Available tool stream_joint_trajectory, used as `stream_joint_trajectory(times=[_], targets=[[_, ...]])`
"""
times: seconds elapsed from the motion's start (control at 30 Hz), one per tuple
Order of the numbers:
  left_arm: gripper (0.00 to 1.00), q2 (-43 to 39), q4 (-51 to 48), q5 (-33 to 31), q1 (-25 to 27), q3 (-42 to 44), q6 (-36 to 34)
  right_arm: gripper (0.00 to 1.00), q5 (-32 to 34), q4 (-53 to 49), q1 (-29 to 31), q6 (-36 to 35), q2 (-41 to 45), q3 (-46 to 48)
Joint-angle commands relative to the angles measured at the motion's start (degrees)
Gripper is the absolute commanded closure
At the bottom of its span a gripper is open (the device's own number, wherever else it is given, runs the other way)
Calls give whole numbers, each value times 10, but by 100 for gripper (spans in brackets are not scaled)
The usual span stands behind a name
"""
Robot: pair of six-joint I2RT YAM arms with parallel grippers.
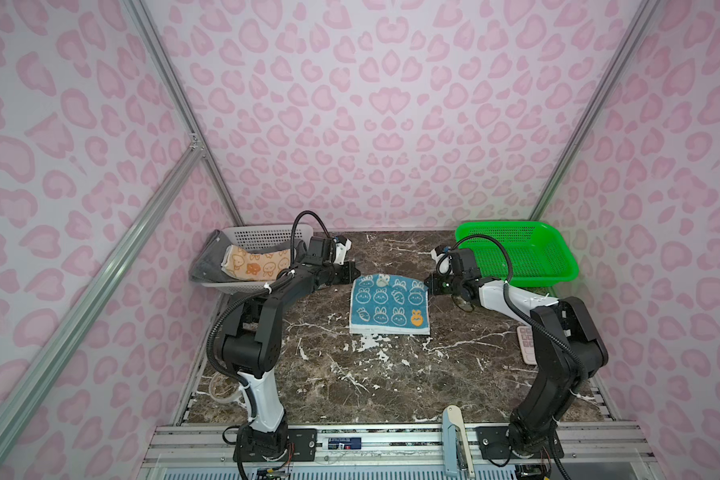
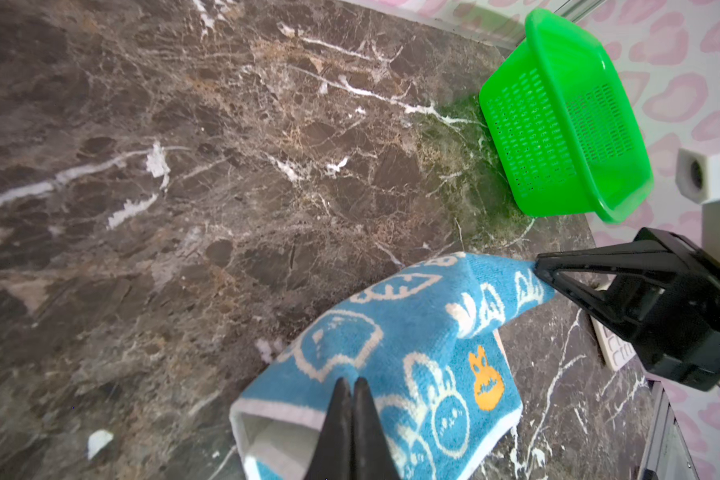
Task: Fold and stack the towels
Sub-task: 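Grasp the far edge with both grippers and fold it toward the robot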
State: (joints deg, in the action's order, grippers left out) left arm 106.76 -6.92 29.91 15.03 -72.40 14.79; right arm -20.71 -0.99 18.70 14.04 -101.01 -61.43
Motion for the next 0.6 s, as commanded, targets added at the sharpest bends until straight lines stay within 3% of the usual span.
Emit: stream_joint_trajectory(times=[0.0,0.57], targets=[[97,-26,10,-3,2,23,-13,100,18,11,11,-14,18,24],[97,-104,-2,-21,23,135,-24,100,28,33,39,-11,107,146]])
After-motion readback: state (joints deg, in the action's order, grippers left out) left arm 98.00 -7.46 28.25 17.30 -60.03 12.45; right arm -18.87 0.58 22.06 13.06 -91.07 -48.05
